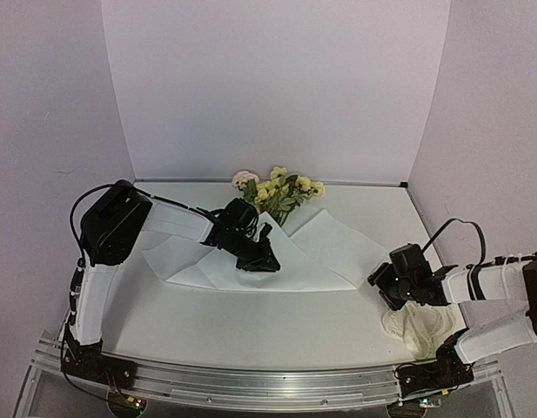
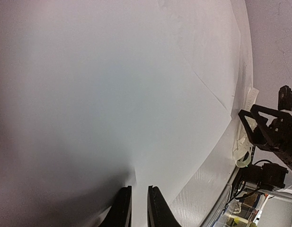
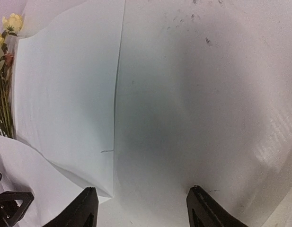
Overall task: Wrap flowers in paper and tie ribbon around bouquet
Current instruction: Pick up the one-fourth-folded wrapping paper from the center of the board.
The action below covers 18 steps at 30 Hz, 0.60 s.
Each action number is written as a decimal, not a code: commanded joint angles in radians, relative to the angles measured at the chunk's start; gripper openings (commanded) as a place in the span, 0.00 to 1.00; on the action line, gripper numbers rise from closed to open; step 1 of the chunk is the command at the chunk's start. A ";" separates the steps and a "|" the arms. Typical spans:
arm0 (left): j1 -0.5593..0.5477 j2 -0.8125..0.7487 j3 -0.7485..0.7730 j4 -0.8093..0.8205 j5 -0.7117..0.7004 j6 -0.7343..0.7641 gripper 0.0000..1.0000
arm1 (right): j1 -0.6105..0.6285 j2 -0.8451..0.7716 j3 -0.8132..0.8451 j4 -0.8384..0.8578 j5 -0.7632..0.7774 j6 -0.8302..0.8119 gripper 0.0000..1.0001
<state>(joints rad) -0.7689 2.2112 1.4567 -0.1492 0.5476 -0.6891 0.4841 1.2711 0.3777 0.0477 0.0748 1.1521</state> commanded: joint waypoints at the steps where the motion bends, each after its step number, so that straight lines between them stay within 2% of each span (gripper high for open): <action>1: 0.001 -0.020 -0.022 -0.027 -0.027 -0.007 0.15 | -0.119 0.043 0.086 -0.156 -0.097 -0.129 0.70; 12: 0.000 -0.013 -0.017 -0.014 -0.013 -0.016 0.15 | -0.325 0.282 0.342 -0.157 -0.219 -0.263 0.75; 15: 0.000 -0.012 -0.013 -0.014 -0.012 -0.018 0.15 | -0.378 0.345 0.392 -0.157 -0.242 -0.280 0.75; 18: 0.000 -0.013 -0.008 -0.017 -0.010 -0.017 0.15 | -0.403 0.416 0.448 -0.157 -0.264 -0.301 0.70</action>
<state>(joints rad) -0.7689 2.2112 1.4567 -0.1474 0.5514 -0.7049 0.1135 1.6085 0.7492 -0.0925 -0.1507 0.9061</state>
